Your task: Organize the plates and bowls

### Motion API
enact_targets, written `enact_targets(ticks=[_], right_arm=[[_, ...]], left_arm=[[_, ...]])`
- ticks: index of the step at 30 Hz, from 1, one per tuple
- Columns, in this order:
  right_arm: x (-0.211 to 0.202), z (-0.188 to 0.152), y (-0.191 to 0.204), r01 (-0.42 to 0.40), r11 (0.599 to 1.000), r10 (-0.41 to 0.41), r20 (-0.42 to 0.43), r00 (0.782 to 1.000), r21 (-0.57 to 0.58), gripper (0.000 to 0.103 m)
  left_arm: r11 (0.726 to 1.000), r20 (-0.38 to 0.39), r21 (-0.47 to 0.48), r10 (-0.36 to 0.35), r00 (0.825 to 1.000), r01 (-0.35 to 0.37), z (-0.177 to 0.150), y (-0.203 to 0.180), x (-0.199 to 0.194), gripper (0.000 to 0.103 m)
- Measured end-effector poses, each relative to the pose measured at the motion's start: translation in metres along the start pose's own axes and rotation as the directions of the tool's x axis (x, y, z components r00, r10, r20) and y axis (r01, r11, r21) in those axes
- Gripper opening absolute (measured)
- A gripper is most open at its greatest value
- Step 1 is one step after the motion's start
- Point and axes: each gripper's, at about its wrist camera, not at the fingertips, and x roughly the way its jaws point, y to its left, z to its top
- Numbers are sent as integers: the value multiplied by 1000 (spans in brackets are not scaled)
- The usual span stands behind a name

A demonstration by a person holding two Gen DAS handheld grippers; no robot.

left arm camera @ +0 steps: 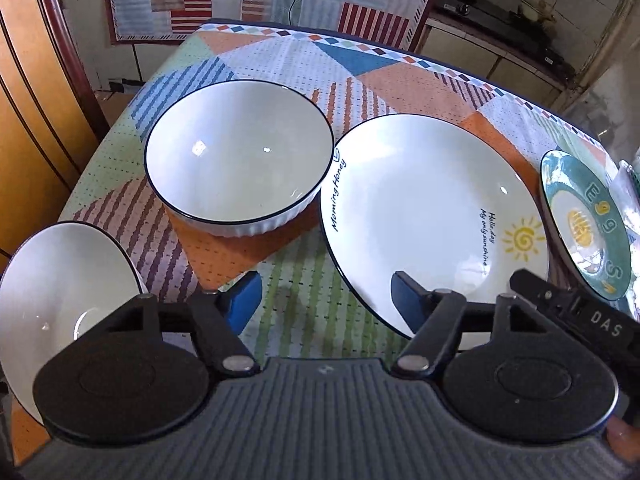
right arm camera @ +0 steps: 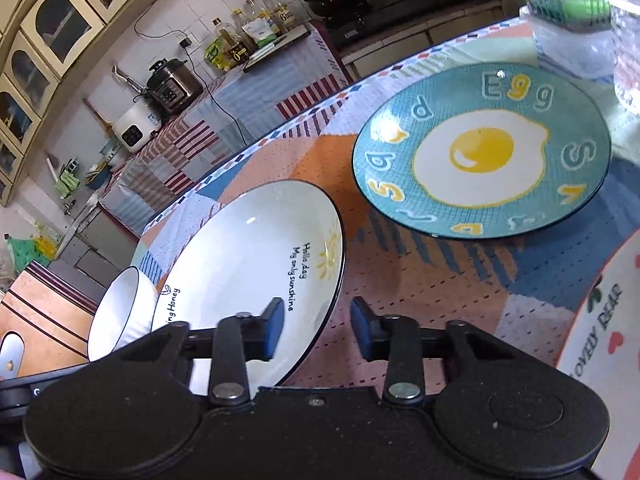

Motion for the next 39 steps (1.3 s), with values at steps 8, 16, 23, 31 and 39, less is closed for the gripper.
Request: enact_targets(ticks=[8, 16, 23, 31, 39], right_arm=[[9, -7, -13, -47, 995, 46, 11, 999, 89, 15], [11, -9, -8, -46, 998, 45, 30, 999, 38, 17], [-16, -11, -8, -51, 998, 52, 5, 999, -34, 20], [-59, -31, 1, -86, 990, 83, -28, 996, -112, 22], [-91, -57, -2, -100, 986, 93, -57, 994, -135, 23]], left_arm=[[997, -38, -32, -70, 997, 69, 1, 2, 18, 34], [992, -65, -16, -129, 989, 129, 1, -6, 28, 20], [992, -126, 28, -120, 985, 125, 5, 4, 22, 21], [994, -152, 54, -82, 985, 91, -20, 9, -22, 21], [987, -150, 145, -48, 988, 70, -50, 5, -50, 22]])
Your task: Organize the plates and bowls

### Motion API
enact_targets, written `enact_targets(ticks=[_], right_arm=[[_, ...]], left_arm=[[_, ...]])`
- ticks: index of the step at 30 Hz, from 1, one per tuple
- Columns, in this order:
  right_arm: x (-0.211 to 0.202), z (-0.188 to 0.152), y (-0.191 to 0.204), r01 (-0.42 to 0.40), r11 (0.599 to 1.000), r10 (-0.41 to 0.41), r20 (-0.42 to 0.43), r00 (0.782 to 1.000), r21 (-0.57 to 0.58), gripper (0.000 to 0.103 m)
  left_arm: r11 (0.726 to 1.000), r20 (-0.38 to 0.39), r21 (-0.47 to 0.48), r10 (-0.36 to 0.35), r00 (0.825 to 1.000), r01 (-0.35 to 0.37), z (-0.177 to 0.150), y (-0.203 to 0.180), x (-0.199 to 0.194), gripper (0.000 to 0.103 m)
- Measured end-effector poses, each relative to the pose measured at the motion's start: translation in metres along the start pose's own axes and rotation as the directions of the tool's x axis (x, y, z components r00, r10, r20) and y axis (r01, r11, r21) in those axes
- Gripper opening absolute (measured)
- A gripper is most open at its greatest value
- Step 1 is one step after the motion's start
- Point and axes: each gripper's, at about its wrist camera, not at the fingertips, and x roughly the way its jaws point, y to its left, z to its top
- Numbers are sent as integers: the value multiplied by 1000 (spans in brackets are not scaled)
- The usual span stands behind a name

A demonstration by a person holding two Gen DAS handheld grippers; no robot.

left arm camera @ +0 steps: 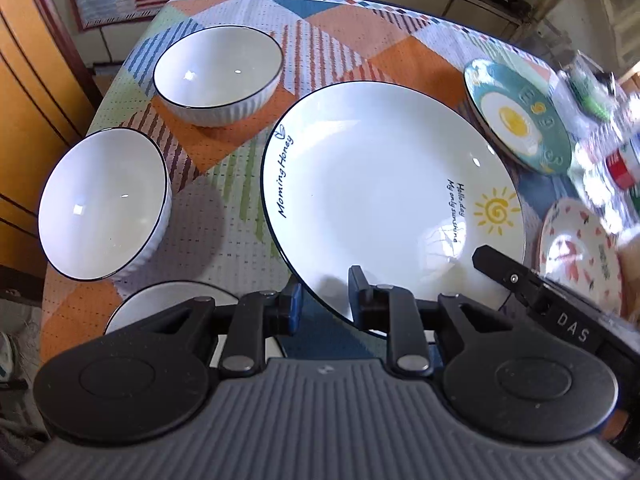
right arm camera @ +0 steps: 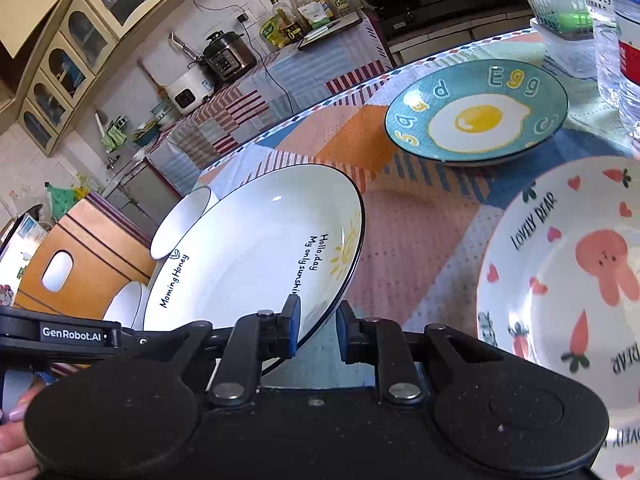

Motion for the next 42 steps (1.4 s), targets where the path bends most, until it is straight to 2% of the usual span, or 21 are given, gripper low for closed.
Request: enact_targets(ticks=[7, 12, 22, 26, 29, 30, 32, 39, 42], right_arm=[[-7, -16, -13, 37, 999, -36, -21, 999, 12, 23], [-7, -16, -12, 85, 995, -87, -43, 995, -44, 23], [-1, -23, 3, 154, 971, -166, -53, 985, -183, 24], [-6, -21, 7, 192, 960, -209, -66, 976, -205, 30], [-28, -12, 13, 174, 966, -194, -91, 977, -193, 36], [-38, -8, 15, 163, 969, -182, -94, 979, -183, 45], [-60, -1, 20, 167, 967, -186, -85, 979, -191, 56], [-130, 14, 29, 198, 942, -213, -26, 977, -270, 59], [-152, 19, 24, 201, 940, -211, -7, 977, -277, 59]], left_arm=[[999, -51, 23, -23, 998, 24, -10, -9, 8, 22], [999, -73, 39, -17, 997, 20, -12, -15, 13, 22], [996, -116, 79, 44, 992, -35, -14, -16, 25, 25], [987, -97, 141, 93, 991, -79, -16, -24, 19, 29], [973, -39, 190, 138, 990, -128, -16, -33, -1, 38], [972, -27, 196, 137, 990, -129, -16, -35, -8, 40], [971, -5, 206, 128, 992, -125, -16, -39, -24, 46], [961, 40, 258, 96, 995, -103, -19, -59, -66, 54], [960, 39, 273, 52, 998, -60, -21, -68, -79, 54]])
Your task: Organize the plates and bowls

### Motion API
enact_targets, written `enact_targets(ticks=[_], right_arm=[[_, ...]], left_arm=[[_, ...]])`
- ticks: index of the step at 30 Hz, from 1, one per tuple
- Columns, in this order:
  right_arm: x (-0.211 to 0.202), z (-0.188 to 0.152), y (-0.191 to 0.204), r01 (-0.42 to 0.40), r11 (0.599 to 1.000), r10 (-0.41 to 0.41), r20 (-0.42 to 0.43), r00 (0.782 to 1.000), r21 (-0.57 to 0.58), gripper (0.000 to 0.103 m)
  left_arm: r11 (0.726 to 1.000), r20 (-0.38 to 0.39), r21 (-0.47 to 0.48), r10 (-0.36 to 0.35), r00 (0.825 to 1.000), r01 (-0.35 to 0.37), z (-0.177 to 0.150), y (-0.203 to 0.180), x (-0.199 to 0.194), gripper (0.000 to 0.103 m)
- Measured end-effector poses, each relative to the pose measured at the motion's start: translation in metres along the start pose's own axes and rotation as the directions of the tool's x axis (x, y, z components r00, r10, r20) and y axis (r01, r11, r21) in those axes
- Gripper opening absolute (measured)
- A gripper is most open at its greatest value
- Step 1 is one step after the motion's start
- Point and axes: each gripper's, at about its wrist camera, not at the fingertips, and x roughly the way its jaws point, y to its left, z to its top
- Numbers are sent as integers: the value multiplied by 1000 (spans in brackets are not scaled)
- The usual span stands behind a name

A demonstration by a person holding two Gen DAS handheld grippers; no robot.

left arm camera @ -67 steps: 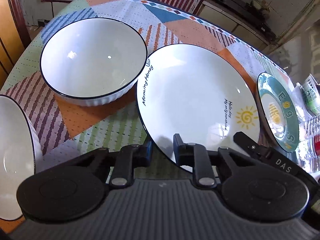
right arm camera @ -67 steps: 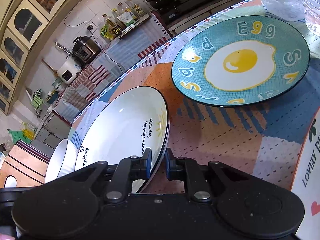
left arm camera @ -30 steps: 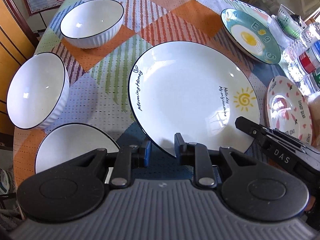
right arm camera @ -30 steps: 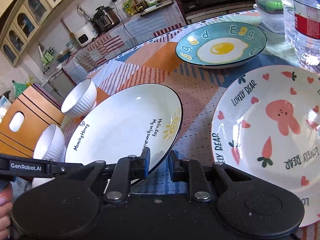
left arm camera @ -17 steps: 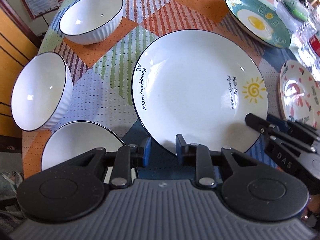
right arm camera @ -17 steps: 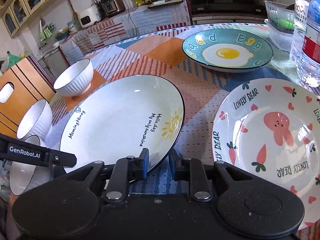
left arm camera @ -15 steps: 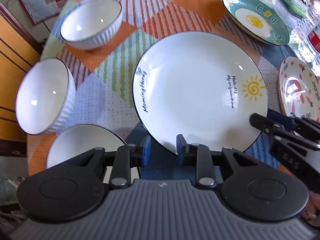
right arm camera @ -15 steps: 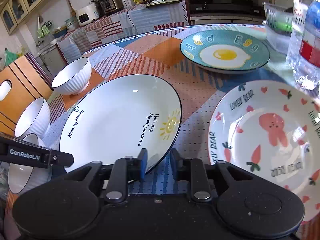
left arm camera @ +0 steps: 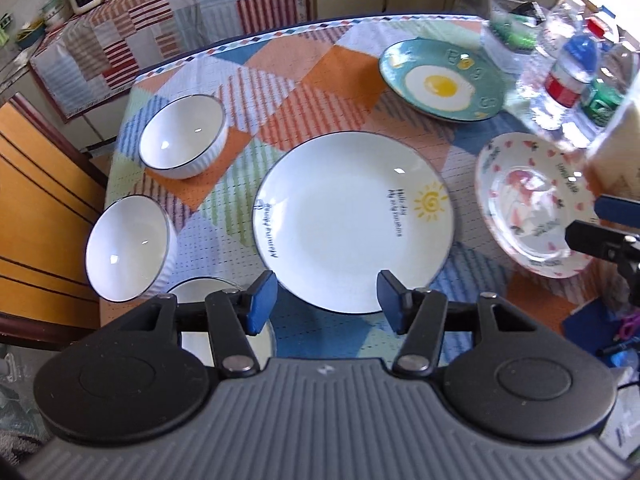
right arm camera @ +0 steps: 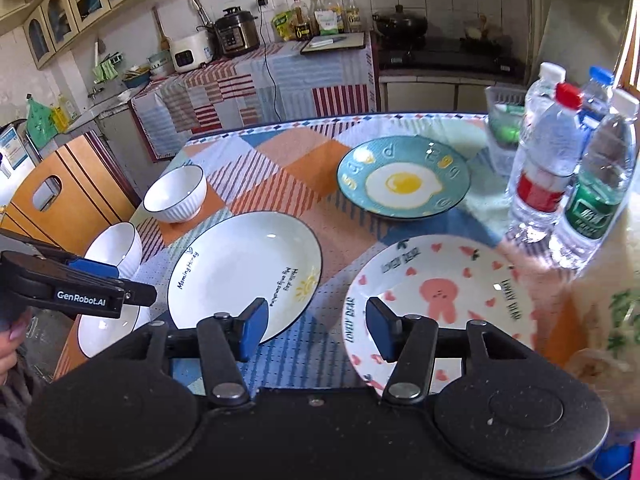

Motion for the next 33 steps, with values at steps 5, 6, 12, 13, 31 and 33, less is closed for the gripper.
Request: enact_targets(ticks=[5, 6, 12, 13, 31, 33], right_arm=[[-19, 3, -15, 38, 999, -38, 6, 999, -32, 60], [-22, 3, -19, 50, 998, -49, 9, 999, -41, 60], [-28, -1, -46, 79, 993, -77, 30, 997, -92, 62], [-28, -2, -50, 82, 991, -79, 34, 996, -102, 62], [14, -24, -120, 207, 976, -207, 11, 978, -67, 67], [21, -27, -126, 212, 976, -213, -1, 977, -51, 67]], left_arm=[[998, 12, 39, -41, 999, 40, 1, -18, -15, 54], [998, 9, 44, -49, 999, 48, 2, -22, -16, 54], [994, 16, 84, -73, 997, 71, 9, -54, -16, 54], [993, 19, 88, -75, 997, 73, 11, -59, -15, 54], [991, -78, 34, -123, 989, 126, 29, -126, 72, 54], [992, -78, 33, -120, 990, 123, 27, -130, 80, 54]])
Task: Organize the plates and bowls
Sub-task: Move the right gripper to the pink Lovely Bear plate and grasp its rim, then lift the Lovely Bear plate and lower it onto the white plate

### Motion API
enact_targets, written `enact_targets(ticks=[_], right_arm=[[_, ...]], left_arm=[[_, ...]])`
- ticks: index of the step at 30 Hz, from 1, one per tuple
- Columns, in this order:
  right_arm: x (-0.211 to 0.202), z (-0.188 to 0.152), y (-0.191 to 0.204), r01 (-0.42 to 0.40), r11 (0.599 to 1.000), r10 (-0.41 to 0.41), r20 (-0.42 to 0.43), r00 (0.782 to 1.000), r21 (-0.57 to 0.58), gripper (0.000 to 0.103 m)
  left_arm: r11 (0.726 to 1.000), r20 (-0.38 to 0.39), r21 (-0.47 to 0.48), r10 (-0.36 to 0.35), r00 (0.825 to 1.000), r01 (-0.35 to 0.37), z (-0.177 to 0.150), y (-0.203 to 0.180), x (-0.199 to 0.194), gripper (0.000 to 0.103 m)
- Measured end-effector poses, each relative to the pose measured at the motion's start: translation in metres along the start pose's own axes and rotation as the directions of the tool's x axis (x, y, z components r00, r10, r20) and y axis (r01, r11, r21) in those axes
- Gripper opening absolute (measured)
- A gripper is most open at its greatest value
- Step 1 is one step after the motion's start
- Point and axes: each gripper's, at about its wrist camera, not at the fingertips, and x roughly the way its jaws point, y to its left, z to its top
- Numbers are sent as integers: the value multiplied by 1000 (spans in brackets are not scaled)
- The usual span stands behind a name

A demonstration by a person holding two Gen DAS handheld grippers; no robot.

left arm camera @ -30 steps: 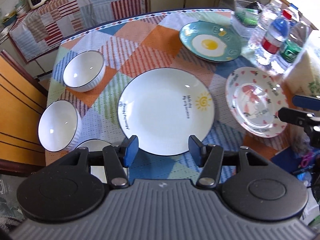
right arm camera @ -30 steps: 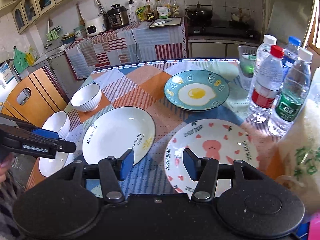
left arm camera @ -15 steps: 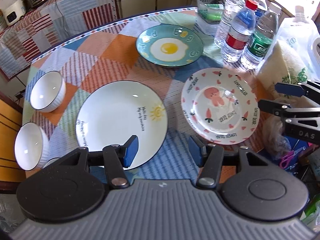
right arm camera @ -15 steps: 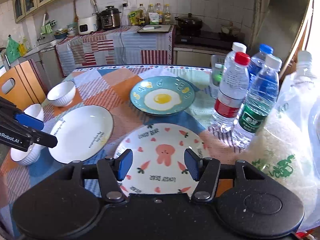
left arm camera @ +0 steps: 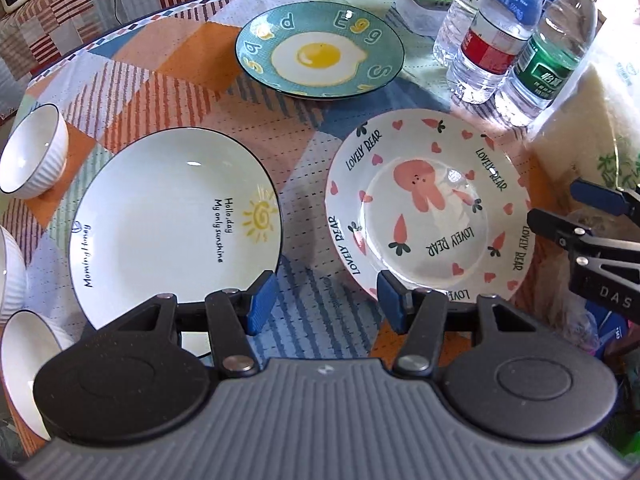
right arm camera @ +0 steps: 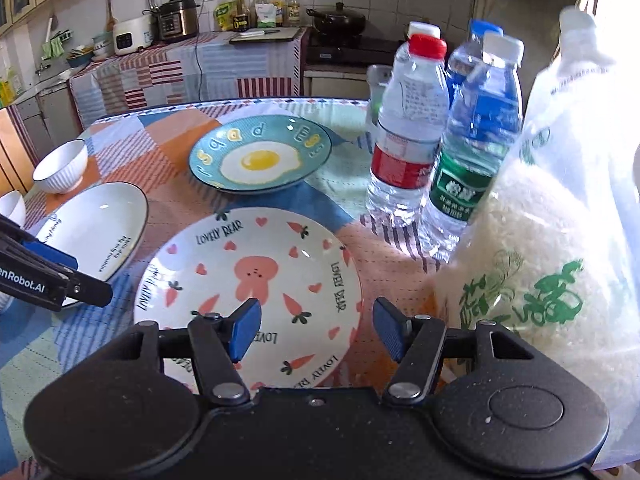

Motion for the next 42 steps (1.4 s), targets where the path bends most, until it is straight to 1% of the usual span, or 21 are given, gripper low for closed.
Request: enact_targets(ticks=[2, 5, 8, 11, 15, 18, 22, 25, 28, 31, 32, 33, 35, 36, 37, 40, 42], right_arm=[[7, -3, -3, 4, 1000, -3, -10, 1000, 8, 67], [18, -7, -7, -10, 1000, 11, -28, 1000, 13, 66], [29, -7, -9, -34, 999, 34, -50, 998, 10, 65], [38, -4, -9, -34, 999, 34, -78, 996, 3, 65], [52, -1, -9, -19, 1000, 21, -127, 992, 17, 65], [61, -2, -11, -12, 999, 18, -153, 988, 38, 65], [69, -6, -17, -25, 996, 41, -178, 983, 88, 65], [72, -9, -22, -31, 992, 54, -193, 980, 120, 61], [71, -11, -26, -43, 988, 71, -184, 980, 149, 55], [71, -13, -31, -66, 982, 97, -171, 980, 178, 44], [71, -13, -32, -81, 978, 114, -165, 980, 192, 37], [71, -13, -33, -88, 975, 122, -159, 980, 206, 37], [72, -14, -35, -93, 972, 127, -147, 981, 216, 35], [71, -15, -36, -97, 970, 131, -140, 982, 224, 34], [72, -16, -38, -104, 966, 138, -131, 982, 237, 33], [72, -20, -43, -124, 957, 155, -101, 983, 261, 30], [73, -23, -45, -132, 953, 154, -63, 986, 273, 30]], left_arm=[[1000, -14, -11, -1, 1000, 1, -1, -1, 8, 54], [999, -20, -47, 1, 1000, -2, -2, 1, 19, 54], [999, -18, -55, 1, 1000, -2, -3, 1, 27, 54], [998, -39, -67, 3, 999, -5, -4, 0, 36, 55], [994, -46, -106, -17, 999, 12, -5, 0, 42, 55], [993, -47, -117, -18, 999, 12, -5, 0, 45, 56], [992, -49, -123, -21, 999, 15, -4, -1, 48, 56], [992, -49, -125, -26, 998, 19, -4, -2, 51, 56], [991, -51, -133, -34, 998, 27, -3, -2, 53, 55], [992, -43, -121, -44, 998, 39, -4, -4, 56, 51], [992, -39, -118, -49, 998, 44, -4, -5, 56, 48], [992, -36, -117, -59, 998, 54, -5, -6, 57, 45], [989, -31, -124, -81, 996, 76, -5, -8, 57, 34], [988, -30, -128, -88, 996, 83, -5, -9, 57, 31], [987, -28, -129, -99, 995, 95, -6, -10, 57, 24], [984, -12, -153, -91, 996, 88, -7, -11, 59, 24], [974, 5, -205, -100, 995, 99, -7, -7, 63, 25]])
